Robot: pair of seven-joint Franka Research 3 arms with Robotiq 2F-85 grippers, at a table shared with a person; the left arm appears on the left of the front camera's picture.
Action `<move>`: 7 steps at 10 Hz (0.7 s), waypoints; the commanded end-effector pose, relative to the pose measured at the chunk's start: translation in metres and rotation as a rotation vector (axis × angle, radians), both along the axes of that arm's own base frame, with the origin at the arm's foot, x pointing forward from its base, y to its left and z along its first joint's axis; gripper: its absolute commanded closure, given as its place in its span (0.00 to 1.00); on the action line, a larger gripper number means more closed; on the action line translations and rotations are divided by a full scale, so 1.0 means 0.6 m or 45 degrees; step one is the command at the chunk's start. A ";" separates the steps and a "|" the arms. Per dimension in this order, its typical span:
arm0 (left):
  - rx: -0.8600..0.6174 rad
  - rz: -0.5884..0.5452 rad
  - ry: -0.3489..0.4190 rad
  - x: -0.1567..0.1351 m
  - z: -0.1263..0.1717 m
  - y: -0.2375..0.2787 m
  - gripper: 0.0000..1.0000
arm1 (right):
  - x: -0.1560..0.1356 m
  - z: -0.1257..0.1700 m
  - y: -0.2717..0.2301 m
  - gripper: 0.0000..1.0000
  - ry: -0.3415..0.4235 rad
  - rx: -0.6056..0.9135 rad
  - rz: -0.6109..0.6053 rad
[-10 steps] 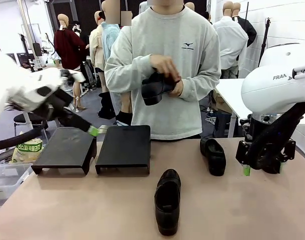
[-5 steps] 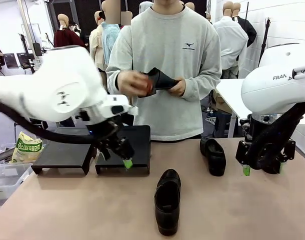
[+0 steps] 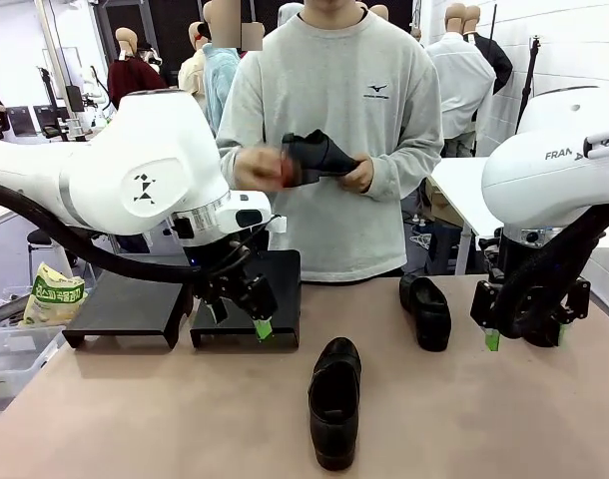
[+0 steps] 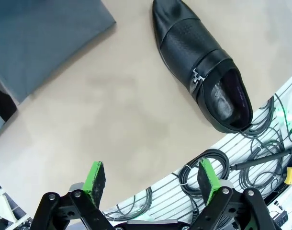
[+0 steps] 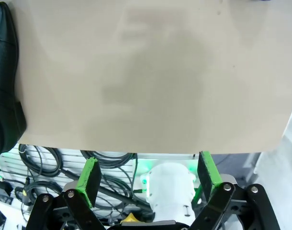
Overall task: Organize the shoes by placing them on the stand.
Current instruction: Place the Shoe from the middle of the table onto the Shoes Stand.
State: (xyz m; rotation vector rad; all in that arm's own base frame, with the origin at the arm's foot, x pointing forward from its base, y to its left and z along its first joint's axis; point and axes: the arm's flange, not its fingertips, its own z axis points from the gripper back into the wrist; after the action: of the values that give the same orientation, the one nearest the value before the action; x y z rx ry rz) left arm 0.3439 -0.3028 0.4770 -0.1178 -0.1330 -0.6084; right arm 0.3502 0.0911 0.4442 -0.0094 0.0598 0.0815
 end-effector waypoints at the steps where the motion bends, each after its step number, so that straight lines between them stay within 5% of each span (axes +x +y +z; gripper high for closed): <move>1: 0.029 0.076 0.066 -0.021 -0.019 -0.018 0.00 | -0.001 0.000 0.001 0.00 -0.001 -0.003 -0.019; 2: 0.020 0.233 0.126 -0.039 -0.031 -0.044 0.00 | -0.001 0.000 0.001 0.00 -0.001 -0.003 -0.019; 3: 0.065 0.349 0.070 -0.058 -0.045 -0.076 0.00 | -0.001 0.000 0.001 0.00 -0.001 -0.003 -0.019; 7: 0.177 0.555 0.071 -0.077 -0.097 -0.130 0.00 | -0.001 0.000 0.001 0.00 -0.001 -0.003 -0.019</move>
State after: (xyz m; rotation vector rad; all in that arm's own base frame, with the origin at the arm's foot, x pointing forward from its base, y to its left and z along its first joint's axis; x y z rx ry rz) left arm 0.2836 -0.3731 0.4214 -0.0036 -0.0601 -0.2086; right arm 0.3503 0.0909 0.4442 -0.0097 0.0598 0.0806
